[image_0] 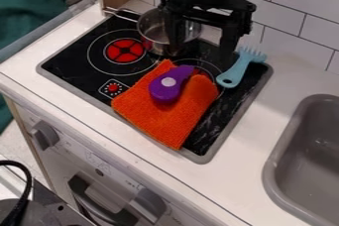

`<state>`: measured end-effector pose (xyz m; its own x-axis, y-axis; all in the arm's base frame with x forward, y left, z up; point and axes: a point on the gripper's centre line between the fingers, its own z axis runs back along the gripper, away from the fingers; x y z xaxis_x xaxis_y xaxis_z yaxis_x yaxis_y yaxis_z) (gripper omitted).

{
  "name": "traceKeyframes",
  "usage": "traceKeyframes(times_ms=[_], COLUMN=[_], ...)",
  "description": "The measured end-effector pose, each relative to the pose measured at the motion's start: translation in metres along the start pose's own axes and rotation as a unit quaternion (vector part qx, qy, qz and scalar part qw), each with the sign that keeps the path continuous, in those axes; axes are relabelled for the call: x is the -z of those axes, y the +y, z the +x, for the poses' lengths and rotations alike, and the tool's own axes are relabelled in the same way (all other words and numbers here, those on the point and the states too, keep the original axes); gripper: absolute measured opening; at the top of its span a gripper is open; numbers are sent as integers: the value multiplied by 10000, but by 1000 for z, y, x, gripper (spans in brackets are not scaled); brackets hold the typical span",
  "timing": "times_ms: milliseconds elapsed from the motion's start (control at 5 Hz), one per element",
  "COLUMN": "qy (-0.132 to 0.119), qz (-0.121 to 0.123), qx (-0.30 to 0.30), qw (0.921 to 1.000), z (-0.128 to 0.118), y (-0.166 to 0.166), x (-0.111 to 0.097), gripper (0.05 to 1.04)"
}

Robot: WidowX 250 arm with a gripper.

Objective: Put the silver pot on the left burner

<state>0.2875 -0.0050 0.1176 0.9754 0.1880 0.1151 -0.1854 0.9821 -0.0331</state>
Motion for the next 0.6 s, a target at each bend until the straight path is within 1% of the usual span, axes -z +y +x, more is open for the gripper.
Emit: traceKeyframes(times_ms=[200,400,600], qy=[175,105,130], qz=[22,-24,5], qx=[6,173,246], qw=[9998,9998,9996], z=[-3,12,39], y=[0,-1,-1], x=[9,12,20], gripper=[1005,1005,1005])
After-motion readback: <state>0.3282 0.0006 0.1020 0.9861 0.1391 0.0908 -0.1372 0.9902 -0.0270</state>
